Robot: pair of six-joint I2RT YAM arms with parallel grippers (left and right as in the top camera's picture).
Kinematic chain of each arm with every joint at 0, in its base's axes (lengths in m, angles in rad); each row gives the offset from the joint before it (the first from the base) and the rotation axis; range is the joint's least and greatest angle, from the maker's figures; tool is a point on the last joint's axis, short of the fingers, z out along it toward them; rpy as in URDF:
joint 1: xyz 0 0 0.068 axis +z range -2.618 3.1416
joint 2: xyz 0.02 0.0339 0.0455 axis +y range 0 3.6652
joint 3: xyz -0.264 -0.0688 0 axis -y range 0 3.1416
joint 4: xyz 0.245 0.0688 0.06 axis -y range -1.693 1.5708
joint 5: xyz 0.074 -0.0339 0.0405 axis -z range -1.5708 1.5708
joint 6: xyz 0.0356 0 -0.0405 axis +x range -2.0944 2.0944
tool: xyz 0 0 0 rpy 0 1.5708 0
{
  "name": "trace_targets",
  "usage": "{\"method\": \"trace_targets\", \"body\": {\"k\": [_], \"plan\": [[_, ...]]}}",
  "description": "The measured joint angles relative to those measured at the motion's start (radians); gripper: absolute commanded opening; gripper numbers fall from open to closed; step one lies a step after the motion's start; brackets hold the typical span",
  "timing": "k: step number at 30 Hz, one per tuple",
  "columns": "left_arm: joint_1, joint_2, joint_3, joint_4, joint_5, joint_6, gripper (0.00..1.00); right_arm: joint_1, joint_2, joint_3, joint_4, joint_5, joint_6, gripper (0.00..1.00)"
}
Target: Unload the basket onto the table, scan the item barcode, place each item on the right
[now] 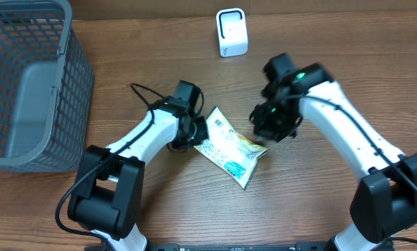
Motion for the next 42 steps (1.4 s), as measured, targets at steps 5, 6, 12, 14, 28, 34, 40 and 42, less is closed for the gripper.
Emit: {"method": "trace_targets", "body": {"k": [5, 6, 12, 14, 28, 34, 40, 42], "plan": [[0.084, 0.000, 0.000, 0.014, -0.068, -0.063, 0.04, 0.060, 0.000, -0.156, 0.218, -0.023, 0.060, 0.04], [0.099, 0.000, 0.000, 0.014, -0.076, -0.066, 0.04, 0.067, 0.000, -0.190, 0.272, -0.035, 0.074, 0.04], [0.160, 0.000, 0.019, -0.079, -0.078, -0.044, 0.04, 0.079, 0.000, -0.338, 0.405, -0.058, 0.171, 0.04], [0.165, -0.002, 0.048, -0.115, -0.050, -0.015, 0.04, 0.077, 0.000, -0.378, 0.407, -0.043, 0.202, 0.04], [-0.019, -0.084, 0.117, -0.116, 0.291, 0.103, 0.04, 0.011, 0.000, -0.421, 0.597, 0.019, 0.257, 0.04], [-0.111, 0.015, 0.115, -0.072, 0.279, 0.069, 0.04, 0.011, 0.000, -0.421, 0.642, 0.030, 0.257, 0.04], [-0.122, 0.091, 0.111, -0.077, 0.198, 0.042, 0.04, -0.004, 0.000, -0.400, 0.578, 0.037, 0.242, 0.04], [-0.122, 0.091, 0.112, -0.092, 0.154, 0.028, 0.04, -0.024, 0.000, -0.379, 0.532, 0.044, 0.219, 0.04]]}}
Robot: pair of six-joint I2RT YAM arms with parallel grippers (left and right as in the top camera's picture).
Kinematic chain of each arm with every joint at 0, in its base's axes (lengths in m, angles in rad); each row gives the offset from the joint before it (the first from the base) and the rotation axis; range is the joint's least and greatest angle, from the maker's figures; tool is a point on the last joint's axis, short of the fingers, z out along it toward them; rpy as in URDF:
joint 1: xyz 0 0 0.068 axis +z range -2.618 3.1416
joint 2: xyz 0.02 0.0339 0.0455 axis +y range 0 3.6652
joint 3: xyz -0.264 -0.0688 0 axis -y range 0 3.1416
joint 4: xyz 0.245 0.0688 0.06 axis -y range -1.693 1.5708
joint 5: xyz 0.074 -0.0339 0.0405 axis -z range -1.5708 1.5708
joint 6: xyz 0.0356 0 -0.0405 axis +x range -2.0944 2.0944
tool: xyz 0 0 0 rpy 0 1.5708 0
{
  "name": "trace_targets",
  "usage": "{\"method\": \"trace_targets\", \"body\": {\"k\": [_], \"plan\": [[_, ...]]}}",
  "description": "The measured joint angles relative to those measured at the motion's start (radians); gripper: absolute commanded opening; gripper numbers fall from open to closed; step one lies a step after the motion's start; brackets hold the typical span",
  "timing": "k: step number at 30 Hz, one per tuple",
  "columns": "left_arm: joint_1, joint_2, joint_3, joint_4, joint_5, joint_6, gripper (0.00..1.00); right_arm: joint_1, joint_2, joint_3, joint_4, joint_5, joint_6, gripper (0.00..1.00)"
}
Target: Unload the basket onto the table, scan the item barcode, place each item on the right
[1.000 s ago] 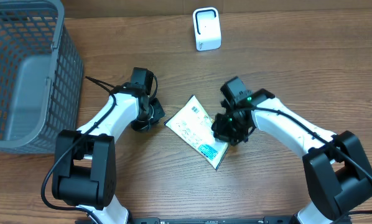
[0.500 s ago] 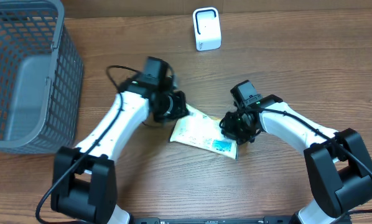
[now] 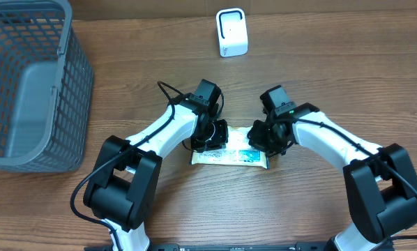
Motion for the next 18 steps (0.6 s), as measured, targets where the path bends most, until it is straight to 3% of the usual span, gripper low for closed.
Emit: {"method": "trace_targets", "body": {"k": [12, 14, 16, 18], "plan": [[0.073, 0.000, 0.099, -0.226, -0.251, -0.016, 0.04, -0.088, 0.000, 0.084, -0.218, 0.224, -0.065, 0.04], [0.079, -0.002, 0.154, -0.271, -0.267, -0.014, 0.04, -0.089, 0.000, 0.134, -0.248, 0.215, -0.081, 0.08], [0.079, -0.011, 0.228, -0.318, -0.278, -0.011, 0.04, -0.089, 0.000, 0.200, -0.257, 0.161, -0.111, 0.24], [0.079, -0.029, 0.288, -0.351, -0.284, -0.010, 0.04, -0.089, 0.000, 0.234, -0.236, 0.106, -0.135, 0.71]]}}
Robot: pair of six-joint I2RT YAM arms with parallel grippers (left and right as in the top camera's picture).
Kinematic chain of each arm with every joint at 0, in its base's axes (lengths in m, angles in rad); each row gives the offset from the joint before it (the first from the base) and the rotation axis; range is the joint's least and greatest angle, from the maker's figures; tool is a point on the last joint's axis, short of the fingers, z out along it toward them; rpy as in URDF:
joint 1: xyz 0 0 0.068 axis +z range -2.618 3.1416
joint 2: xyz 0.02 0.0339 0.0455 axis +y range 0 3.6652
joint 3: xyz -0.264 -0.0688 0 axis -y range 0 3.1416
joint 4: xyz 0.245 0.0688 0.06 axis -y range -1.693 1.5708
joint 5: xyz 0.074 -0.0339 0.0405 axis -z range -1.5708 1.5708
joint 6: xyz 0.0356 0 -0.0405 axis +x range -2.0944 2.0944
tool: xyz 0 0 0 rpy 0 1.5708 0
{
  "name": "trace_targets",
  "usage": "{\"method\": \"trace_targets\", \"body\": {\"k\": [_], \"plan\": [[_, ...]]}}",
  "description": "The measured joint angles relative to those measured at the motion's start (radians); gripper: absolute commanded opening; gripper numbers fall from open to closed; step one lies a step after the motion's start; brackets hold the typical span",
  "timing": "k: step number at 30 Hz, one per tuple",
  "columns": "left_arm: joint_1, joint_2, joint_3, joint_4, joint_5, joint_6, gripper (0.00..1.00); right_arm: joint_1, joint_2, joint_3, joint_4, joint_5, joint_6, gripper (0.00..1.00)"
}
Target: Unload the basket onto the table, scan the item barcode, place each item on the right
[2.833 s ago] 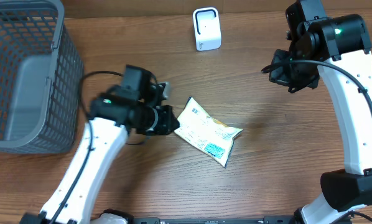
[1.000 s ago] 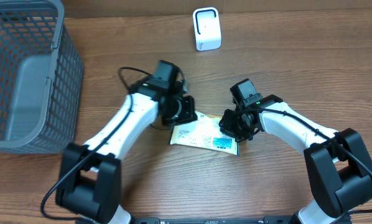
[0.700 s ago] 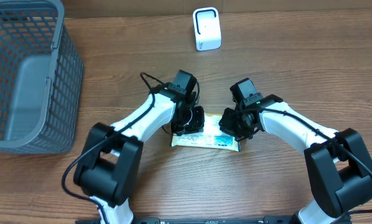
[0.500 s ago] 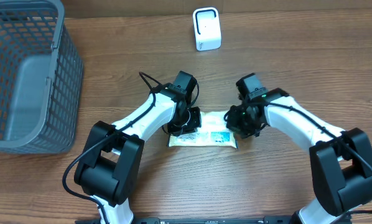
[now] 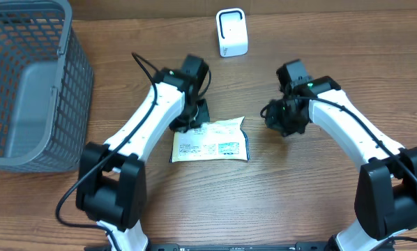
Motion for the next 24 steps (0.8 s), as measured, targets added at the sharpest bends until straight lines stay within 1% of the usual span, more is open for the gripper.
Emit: {"method": "trace_targets", "body": {"k": [1, 2, 3, 4, 5, 7, 9, 12, 13, 14, 15, 17, 18, 19, 20, 24], "plan": [[0.000, -0.010, 0.024, -0.013, -0.003, 0.000, 0.04, 0.000, 0.000, 0.011, 0.021, -0.036, -0.006, 0.85], [0.003, -0.021, 0.050, -0.026, -0.006, 0.000, 0.08, 0.000, 0.000, 0.015, 0.043, -0.066, -0.013, 0.94], [0.011, -0.032, 0.076, -0.040, -0.011, 0.001, 0.24, 0.001, 0.000, 0.015, 0.063, -0.091, -0.016, 0.98], [0.019, -0.040, 0.093, -0.047, -0.015, 0.003, 0.37, 0.002, 0.000, 0.014, 0.081, -0.108, -0.021, 1.00], [0.030, -0.046, 0.104, -0.051, -0.018, 0.000, 0.42, 0.005, 0.000, 0.014, 0.109, -0.126, -0.034, 1.00], [0.069, -0.050, 0.113, -0.066, -0.022, 0.000, 0.40, 0.011, 0.000, 0.014, 0.158, -0.150, -0.050, 1.00], [0.124, -0.050, 0.113, -0.093, -0.022, 0.000, 0.43, 0.023, 0.000, 0.014, 0.201, -0.163, -0.062, 0.99], [0.207, -0.050, 0.112, -0.122, -0.022, 0.000, 0.45, 0.043, 0.000, 0.014, 0.249, -0.170, -0.070, 0.93], [0.229, -0.050, 0.108, -0.127, -0.021, 0.000, 0.53, 0.049, 0.002, 0.014, 0.266, -0.169, -0.071, 0.91], [0.245, -0.050, 0.100, -0.130, -0.021, 0.002, 0.66, 0.058, 0.006, 0.014, 0.293, -0.166, -0.076, 0.86], [0.253, -0.050, 0.090, -0.136, -0.019, 0.003, 0.75, 0.068, 0.015, 0.014, 0.324, -0.162, -0.080, 0.80], [0.253, -0.050, 0.063, -0.136, -0.014, 0.000, 0.82, 0.086, 0.037, 0.014, 0.378, -0.153, -0.093, 0.66], [0.251, -0.050, 0.050, -0.136, -0.011, -0.001, 0.87, 0.095, 0.053, 0.014, 0.407, -0.148, -0.100, 0.57], [0.248, -0.050, 0.042, -0.138, -0.008, 0.000, 0.95, 0.106, 0.074, 0.015, 0.434, -0.142, -0.104, 0.52], [0.246, -0.050, 0.031, -0.138, -0.007, 0.003, 1.00, 0.113, 0.090, 0.015, 0.448, -0.137, -0.114, 0.51], [0.247, -0.050, 0.005, -0.140, 0.001, -0.001, 1.00, 0.137, 0.154, 0.015, 0.474, -0.106, -0.140, 0.49]]}}
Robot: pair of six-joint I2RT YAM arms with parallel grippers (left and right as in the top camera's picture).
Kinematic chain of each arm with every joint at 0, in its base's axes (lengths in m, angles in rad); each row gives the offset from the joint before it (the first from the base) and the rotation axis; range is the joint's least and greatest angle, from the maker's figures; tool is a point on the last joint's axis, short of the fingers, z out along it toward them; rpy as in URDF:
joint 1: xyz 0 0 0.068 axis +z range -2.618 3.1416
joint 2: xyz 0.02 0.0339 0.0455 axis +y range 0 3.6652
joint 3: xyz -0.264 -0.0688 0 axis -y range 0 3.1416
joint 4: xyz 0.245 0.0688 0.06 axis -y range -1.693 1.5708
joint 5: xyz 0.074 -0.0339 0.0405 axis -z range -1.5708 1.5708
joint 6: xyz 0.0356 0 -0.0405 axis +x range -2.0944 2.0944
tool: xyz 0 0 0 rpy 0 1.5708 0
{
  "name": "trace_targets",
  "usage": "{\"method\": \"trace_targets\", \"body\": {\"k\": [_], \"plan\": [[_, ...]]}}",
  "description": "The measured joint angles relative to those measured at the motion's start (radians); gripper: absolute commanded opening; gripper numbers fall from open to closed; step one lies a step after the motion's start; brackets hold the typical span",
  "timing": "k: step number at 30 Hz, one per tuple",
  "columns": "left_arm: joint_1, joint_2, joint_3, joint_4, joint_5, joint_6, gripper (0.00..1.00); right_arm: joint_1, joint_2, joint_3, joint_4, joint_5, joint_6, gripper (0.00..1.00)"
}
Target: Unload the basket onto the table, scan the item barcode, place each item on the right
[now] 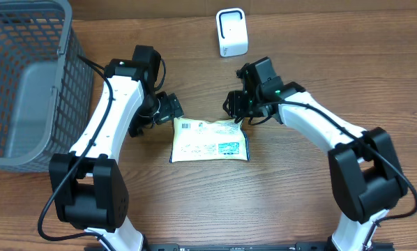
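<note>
A flat pale-yellow packet (210,141) lies on the wooden table, with a blue patch on it and its barcode (187,126) facing up at the top left corner. My left gripper (169,110) sits just off that corner, holding nothing, its fingers looking spread. My right gripper (238,111) is down at the packet's top right corner. Its fingers are hidden under the wrist, so whether it grips the packet does not show. The white scanner (231,32) stands upright at the back of the table, well behind the packet.
A grey mesh basket (27,84) fills the left side of the table, close to my left arm. A small white object shows at the right edge. Bare wood lies in front of the packet.
My left gripper has moved left, off the packet's top left corner. My right gripper has come in from the right to the packet's top right corner. The packet lies in about the same place.
At first the packet lay slanted between the two grippers, the left one at its left end. Then both grippers were on it and it lay level. Then it lay flat farther left with the right gripper drawn away. Now the right is at its corner and the left is off it.
</note>
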Motion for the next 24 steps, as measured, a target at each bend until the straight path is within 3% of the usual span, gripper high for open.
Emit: {"method": "trace_targets", "body": {"k": [5, 12, 16, 18, 19, 20, 21, 22, 24], "plan": [[0.000, 0.000, -0.006, -0.002, 0.000, 0.000, 1.00, 0.004, 0.028, 0.000, -0.056, 0.016, -0.013, 0.43], [0.000, 0.000, -0.007, -0.007, 0.000, 0.000, 1.00, 0.004, 0.031, 0.000, -0.310, -0.039, -0.025, 0.17], [0.000, 0.000, -0.010, -0.032, 0.000, 0.004, 1.00, 0.004, 0.031, 0.000, -0.416, -0.095, -0.023, 0.17], [0.000, 0.000, -0.018, -0.040, 0.000, 0.004, 1.00, 0.004, 0.019, 0.000, -0.435, -0.114, -0.022, 0.25], [0.000, 0.000, -0.025, -0.040, 0.000, 0.004, 1.00, 0.004, 0.009, 0.000, -0.435, -0.119, -0.023, 0.36], [0.000, 0.000, -0.034, -0.042, 0.001, 0.004, 1.00, 0.004, -0.009, 0.000, -0.434, -0.121, -0.024, 0.57], [0.000, 0.000, -0.049, -0.042, 0.002, 0.005, 1.00, 0.004, -0.035, 0.001, -0.428, -0.122, -0.031, 0.84], [0.000, 0.000, -0.061, -0.043, 0.002, 0.004, 1.00, 0.004, -0.054, 0.005, -0.423, -0.121, -0.039, 0.90], [0.000, 0.000, -0.100, -0.034, 0.011, 0.005, 1.00, 0.004, -0.092, 0.020, -0.378, -0.108, -0.046, 0.91]]}}
